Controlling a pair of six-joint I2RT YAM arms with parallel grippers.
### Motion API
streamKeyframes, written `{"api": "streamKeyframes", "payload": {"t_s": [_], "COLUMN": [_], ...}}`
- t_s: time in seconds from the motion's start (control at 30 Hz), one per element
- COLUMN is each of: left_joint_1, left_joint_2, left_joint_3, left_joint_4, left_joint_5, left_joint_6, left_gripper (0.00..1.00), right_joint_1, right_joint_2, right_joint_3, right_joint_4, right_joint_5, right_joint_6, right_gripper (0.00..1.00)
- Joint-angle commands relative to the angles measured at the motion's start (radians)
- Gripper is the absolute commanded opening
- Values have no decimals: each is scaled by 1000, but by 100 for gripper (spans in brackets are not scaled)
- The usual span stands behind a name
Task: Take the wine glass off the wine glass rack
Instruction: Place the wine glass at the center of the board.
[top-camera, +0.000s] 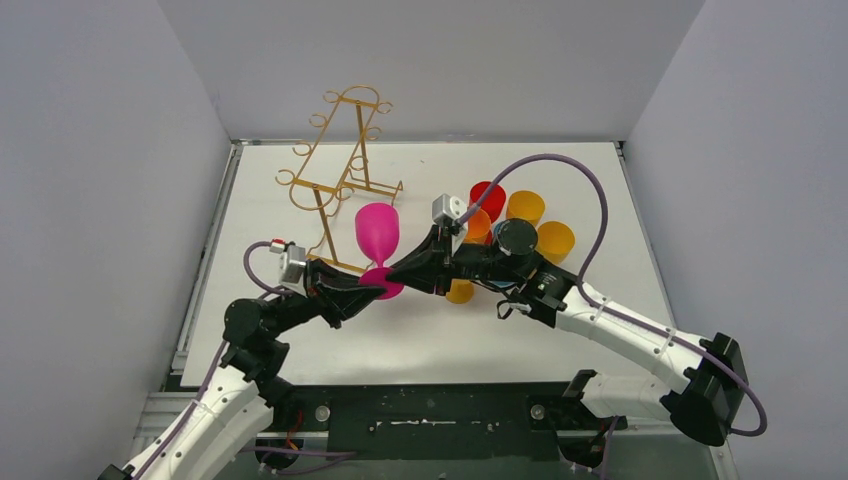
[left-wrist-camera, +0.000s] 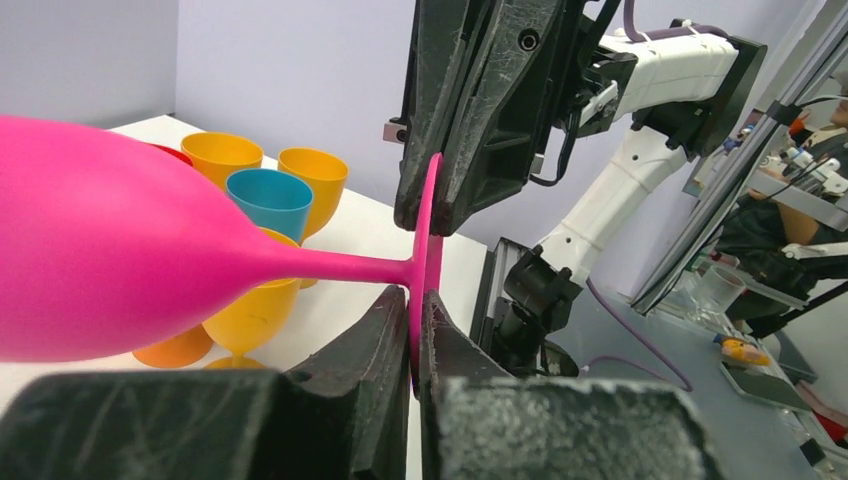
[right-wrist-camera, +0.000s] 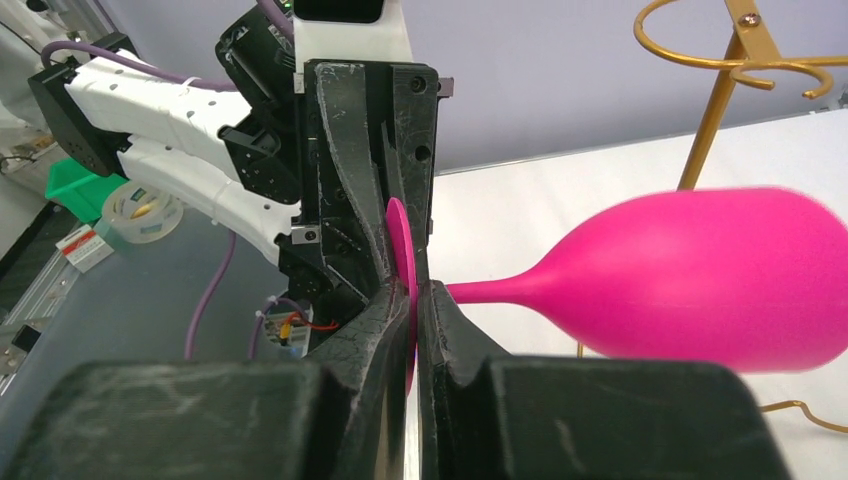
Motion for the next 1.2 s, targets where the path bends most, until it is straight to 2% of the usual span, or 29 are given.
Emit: {"api": "streamKeyframes", "payload": {"t_s": [0.0, 0.17, 0.23, 0.3, 0.37, 0.5, 0.6, 0.63, 0.7, 0.77, 0.83, 1.03, 1.1, 1.17], "left_joint_1": [-3, -3, -3, -3, -3, -3, -3, -3, -3, -3, -3, -3, -3, -3], "left_joint_2": [-16, -6, -3, 1, 6, 18, 23, 27, 38, 42, 29, -24, -47, -63], "left_joint_3": [0, 6, 8, 13, 15, 16, 17, 18, 25, 30, 31, 29, 19, 16], "left_joint_4": [29, 12, 3, -6, -7, 10, 12, 1, -11, -6, -18, -190, -196, -183], "left_joint_5": [-21, -6, -5, 8, 14, 29, 34, 45, 105, 153, 183, 244, 233, 315], "left_joint_6": [4, 3, 1, 0, -1, -2, 11, 25, 46, 50, 68, 249, 293, 377], "left_gripper": [0, 1, 17, 18, 17, 0, 0, 0, 0, 0, 0, 0, 0, 0], "right_joint_1": [8, 8, 8, 8, 8, 8, 8, 8, 8, 6, 3, -35, -85, -182], "right_joint_2": [-39, -43, -51, -56, -61, -56, -48, -46, -48, -57, -81, -124, -124, -100], "right_joint_3": [-10, -19, -27, -37, -45, -47, -45, -44, -39, -32, -24, 57, 89, 136], "right_joint_4": [117, 136, 147, 163, 175, 181, 176, 171, 160, 143, 110, -85, -166, -256], "right_joint_5": [39, 61, 72, 86, 91, 83, 95, 109, 142, 177, 231, 391, 449, 408], "right_joint_6": [-33, -28, -30, -28, -24, -16, -12, -13, -12, -20, -25, -59, -14, 72], "right_gripper": [0, 0, 0, 0, 0, 0, 0, 5, 29, 46, 56, 67, 70, 67]}}
